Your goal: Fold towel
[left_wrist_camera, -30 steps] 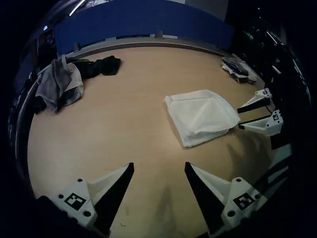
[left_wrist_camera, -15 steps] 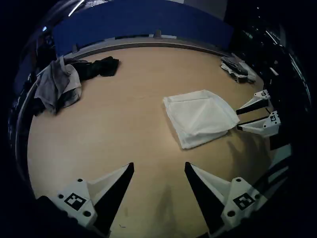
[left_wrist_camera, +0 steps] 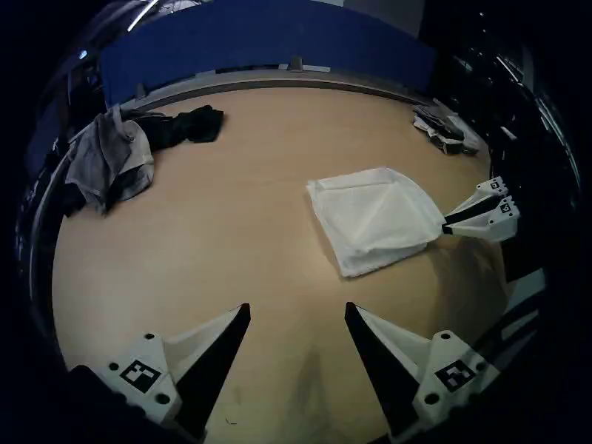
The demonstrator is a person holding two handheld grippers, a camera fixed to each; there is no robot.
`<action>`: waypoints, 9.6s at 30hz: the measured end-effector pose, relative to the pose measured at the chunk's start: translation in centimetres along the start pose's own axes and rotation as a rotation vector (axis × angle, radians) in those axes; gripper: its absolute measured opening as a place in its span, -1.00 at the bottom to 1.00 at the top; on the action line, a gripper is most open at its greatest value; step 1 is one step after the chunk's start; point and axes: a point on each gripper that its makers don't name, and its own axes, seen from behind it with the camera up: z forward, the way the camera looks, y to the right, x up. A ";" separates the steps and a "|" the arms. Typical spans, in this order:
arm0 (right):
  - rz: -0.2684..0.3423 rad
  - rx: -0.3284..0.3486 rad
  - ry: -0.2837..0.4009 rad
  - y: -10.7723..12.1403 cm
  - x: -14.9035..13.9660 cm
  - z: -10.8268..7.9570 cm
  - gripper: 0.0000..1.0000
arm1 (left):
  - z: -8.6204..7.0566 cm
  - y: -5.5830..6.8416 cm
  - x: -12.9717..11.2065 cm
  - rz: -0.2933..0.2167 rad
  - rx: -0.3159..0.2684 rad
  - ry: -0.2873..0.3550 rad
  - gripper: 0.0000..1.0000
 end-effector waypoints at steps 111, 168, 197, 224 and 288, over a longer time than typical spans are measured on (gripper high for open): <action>-0.086 0.002 0.034 -1.4 6.7 2.1 0.93 | -1.8 -0.7 0.6 -0.042 0.008 0.047 0.91; -0.016 -0.014 -0.050 -2.4 0.6 3.8 -0.88 | -1.9 -0.2 0.0 -0.031 0.006 0.045 0.91; -0.108 -0.065 0.184 -1.4 10.0 -2.5 -0.91 | -2.6 0.2 1.9 -0.012 0.005 0.078 0.91; -0.158 -0.145 0.339 0.5 15.0 -10.9 -0.91 | -4.0 1.6 4.1 0.012 -0.005 0.120 0.91; -0.012 -0.409 0.319 25.0 7.6 -20.9 -0.91 | -1.4 3.4 6.2 0.045 0.021 0.103 0.90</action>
